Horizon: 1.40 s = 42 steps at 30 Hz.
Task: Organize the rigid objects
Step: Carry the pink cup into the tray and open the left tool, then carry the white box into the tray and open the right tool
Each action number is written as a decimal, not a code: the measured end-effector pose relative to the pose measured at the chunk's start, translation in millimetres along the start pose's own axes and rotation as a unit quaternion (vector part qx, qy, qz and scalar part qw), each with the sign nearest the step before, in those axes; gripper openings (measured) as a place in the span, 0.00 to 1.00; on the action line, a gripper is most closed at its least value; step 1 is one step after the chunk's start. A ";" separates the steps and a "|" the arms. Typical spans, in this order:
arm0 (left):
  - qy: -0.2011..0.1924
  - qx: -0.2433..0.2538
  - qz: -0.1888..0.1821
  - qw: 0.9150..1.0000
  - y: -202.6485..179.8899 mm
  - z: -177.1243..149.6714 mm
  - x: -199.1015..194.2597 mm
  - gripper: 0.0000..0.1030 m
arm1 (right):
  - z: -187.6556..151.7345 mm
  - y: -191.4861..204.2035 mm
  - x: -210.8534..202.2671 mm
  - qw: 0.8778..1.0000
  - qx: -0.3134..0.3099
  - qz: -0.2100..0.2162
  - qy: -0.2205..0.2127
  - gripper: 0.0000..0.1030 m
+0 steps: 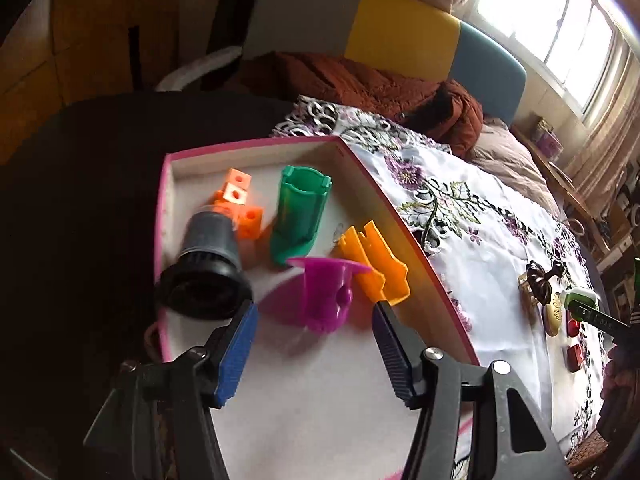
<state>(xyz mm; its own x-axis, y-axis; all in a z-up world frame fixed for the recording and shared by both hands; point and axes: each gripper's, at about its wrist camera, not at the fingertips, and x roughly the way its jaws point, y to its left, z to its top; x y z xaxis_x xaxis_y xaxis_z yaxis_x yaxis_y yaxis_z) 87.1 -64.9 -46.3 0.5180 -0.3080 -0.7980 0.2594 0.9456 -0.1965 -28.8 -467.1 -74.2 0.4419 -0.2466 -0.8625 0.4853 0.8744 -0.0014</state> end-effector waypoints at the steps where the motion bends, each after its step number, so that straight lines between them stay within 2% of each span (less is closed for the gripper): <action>1: -0.005 -0.001 0.006 1.000 0.2 -3.4 -5.6 0.58 | 0.1 -0.7 -0.7 1.000 0.001 0.000 -0.002 0.51; 11: -0.024 0.012 0.038 0.999 3.3 -24.4 -31.9 0.58 | 3.7 1.3 -20.7 0.999 0.006 0.018 -0.048 0.51; 17: -0.022 0.000 0.042 0.999 14.9 -30.5 -35.8 0.58 | -0.1 19.5 -32.1 0.997 -0.007 0.049 -0.055 0.51; 22: -0.023 -0.007 0.040 0.999 20.4 -32.4 -38.2 0.58 | -10.1 71.4 -51.4 0.992 -0.062 0.093 -0.062 0.51; 25: -0.025 -0.011 0.036 0.999 23.3 -33.1 -40.0 0.58 | -16.2 112.6 -63.1 0.984 -0.100 0.129 -0.066 0.51; 30: -0.028 -0.021 0.035 0.999 30.5 -34.5 -44.0 0.58 | -27.7 178.1 -83.1 0.968 -0.161 0.179 -0.078 0.51; 35: -0.031 -0.033 0.034 0.998 39.2 -35.9 -47.0 0.58 | -46.2 236.5 -87.3 0.947 -0.221 0.226 -0.059 0.51; 39: -0.029 -0.040 0.032 0.998 44.4 -36.8 -46.8 0.58 | -62.9 273.0 -77.3 0.935 -0.263 0.234 -0.041 0.51; 42: -0.026 -0.043 0.030 0.998 46.4 -37.7 -45.3 0.58 | -69.2 294.2 -57.5 0.933 -0.290 0.213 -0.029 0.51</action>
<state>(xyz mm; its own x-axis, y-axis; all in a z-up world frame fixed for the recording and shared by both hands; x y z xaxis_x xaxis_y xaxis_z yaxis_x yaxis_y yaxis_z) 45.0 -3.1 -40.8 0.5723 -0.2540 -0.7797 0.1579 0.9672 -0.1992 36.3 -166.7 -60.0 0.5497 0.1672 -0.8185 -0.2255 0.9731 0.0474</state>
